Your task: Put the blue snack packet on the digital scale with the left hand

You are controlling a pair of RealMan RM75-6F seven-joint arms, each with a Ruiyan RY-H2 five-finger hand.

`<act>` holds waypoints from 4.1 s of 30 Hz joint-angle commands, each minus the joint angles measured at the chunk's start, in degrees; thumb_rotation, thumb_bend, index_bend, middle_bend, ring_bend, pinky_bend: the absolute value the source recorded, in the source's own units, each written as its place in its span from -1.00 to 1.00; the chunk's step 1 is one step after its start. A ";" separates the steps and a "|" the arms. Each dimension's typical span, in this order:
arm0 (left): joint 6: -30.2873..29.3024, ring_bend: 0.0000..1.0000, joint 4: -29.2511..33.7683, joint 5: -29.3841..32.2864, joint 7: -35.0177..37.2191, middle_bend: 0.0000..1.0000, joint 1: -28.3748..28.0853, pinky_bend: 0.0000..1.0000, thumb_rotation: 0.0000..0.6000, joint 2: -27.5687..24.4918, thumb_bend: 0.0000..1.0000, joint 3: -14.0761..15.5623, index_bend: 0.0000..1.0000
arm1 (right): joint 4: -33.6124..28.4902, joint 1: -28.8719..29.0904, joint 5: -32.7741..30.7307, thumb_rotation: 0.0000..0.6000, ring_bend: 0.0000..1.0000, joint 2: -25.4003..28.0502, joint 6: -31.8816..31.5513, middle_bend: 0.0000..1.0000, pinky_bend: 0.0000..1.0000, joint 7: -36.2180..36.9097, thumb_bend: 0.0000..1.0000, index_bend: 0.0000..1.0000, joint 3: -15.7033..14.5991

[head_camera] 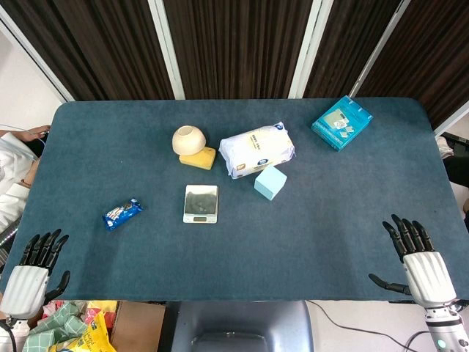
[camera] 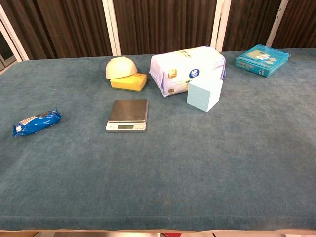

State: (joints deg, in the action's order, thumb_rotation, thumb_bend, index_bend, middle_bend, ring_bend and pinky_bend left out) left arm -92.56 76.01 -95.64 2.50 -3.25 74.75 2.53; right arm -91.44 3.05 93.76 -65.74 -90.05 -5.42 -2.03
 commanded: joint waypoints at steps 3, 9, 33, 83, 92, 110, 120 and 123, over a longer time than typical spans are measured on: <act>0.27 -1.00 -0.71 -0.99 0.48 -1.00 -0.73 -0.93 1.00 0.46 -0.14 0.00 -1.00 | 0.08 -0.04 0.56 0.52 -1.00 0.03 0.23 -1.00 -1.00 -0.15 -0.68 -1.00 -0.03; 1.52 0.49 -2.23 -3.40 2.37 0.15 -3.87 0.66 1.00 3.98 -0.10 -0.86 -1.00 | 0.19 -0.25 1.63 0.52 -1.00 0.02 0.26 -1.00 -1.00 -0.30 -0.68 -1.00 -0.34; 34.64 1.00 10.26 27.78 -15.90 1.00 -24.50 1.00 1.00 18.64 0.38 -12.75 -0.59 | -0.40 0.65 0.59 0.52 -1.00 0.04 3.70 -1.00 -1.00 -0.48 -0.68 -1.00 0.37; 33.90 1.00 2.43 37.23 -24.69 1.00 -30.44 1.00 1.00 28.17 0.35 -12.75 -0.52 | -0.60 0.00 0.88 0.52 -1.00 1.01 3.27 -1.00 -1.00 1.15 -0.68 -1.00 0.61; 34.09 1.00 2.88 37.27 -24.76 1.00 -30.55 1.00 1.00 27.60 0.37 -12.20 -0.48 | -0.63 -0.07 1.01 0.52 -1.00 1.21 3.23 -1.00 -1.00 1.56 -0.68 -1.00 0.56; 34.57 1.00 2.51 38.50 -25.46 1.00 -30.81 1.00 1.00 27.08 0.38 -11.69 -0.47 | -0.66 -0.06 1.76 0.52 -1.00 1.56 3.28 -1.00 -1.00 2.28 -0.68 -1.00 0.21; 34.50 1.00 2.71 38.46 -26.07 1.00 -31.06 1.00 1.00 27.46 0.38 -11.22 -0.46 | -0.62 -0.21 1.66 0.52 -1.00 1.82 2.99 -1.00 -1.00 2.98 -0.68 -1.00 0.30; 34.64 1.00 2.30 38.70 -26.21 1.00 -31.22 1.00 1.00 27.70 0.38 -11.29 -0.46 | -0.64 -0.23 1.67 0.52 -1.00 1.90 2.96 -1.00 -1.00 3.14 -0.68 -1.00 0.30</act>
State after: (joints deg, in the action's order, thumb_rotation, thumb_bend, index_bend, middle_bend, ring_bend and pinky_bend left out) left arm -57.96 78.40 -56.99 -23.66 -34.42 102.39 -8.73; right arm -92.08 2.82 95.42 -63.85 -87.09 -2.28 -1.73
